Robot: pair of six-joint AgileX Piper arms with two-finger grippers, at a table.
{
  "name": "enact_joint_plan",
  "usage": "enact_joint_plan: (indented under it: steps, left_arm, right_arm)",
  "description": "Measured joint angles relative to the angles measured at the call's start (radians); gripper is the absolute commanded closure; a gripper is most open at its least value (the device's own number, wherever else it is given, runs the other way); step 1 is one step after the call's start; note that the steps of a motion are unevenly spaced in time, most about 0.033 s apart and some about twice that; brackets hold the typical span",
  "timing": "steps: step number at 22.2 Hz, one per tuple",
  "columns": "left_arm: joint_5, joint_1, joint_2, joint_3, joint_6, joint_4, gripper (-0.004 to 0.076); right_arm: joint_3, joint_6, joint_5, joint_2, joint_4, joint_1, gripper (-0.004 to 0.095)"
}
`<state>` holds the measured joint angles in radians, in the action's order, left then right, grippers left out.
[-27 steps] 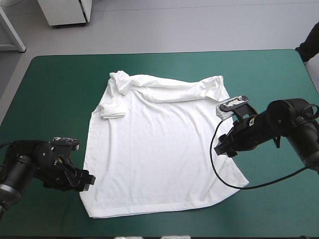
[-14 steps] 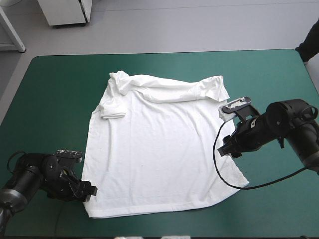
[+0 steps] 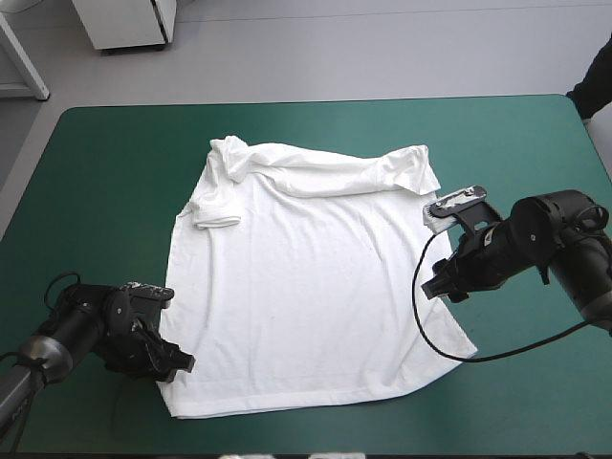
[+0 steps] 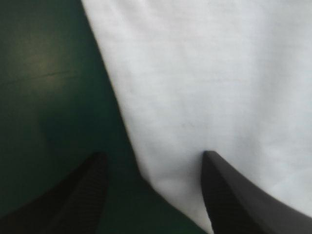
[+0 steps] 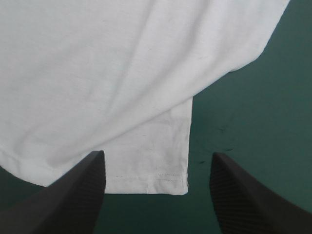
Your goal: Fold the cloth
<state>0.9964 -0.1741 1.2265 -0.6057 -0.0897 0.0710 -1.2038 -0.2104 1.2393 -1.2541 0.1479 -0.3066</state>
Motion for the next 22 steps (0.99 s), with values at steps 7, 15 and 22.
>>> enact_joint_plan:
  steps: [7, 15, 22]
  left_arm:
    - [0.015, -0.002, 0.034, -0.017, -0.023, 0.002, 0.0652]
    - [-0.005, -0.002, 0.037, -0.018, -0.102, 0.048, 0.0733]
    - [-0.007, -0.002, 0.044, -0.031, -0.135, 0.083, 0.0733]
  right_arm:
    - [0.011, 0.027, -0.001, 0.000, -0.028, 0.000, 0.0331]
    - [0.248, 0.032, -0.022, 0.001, -0.095, 0.000, 0.0331]
    - [0.317, 0.039, -0.138, -0.060, -0.097, 0.000, 0.0331]
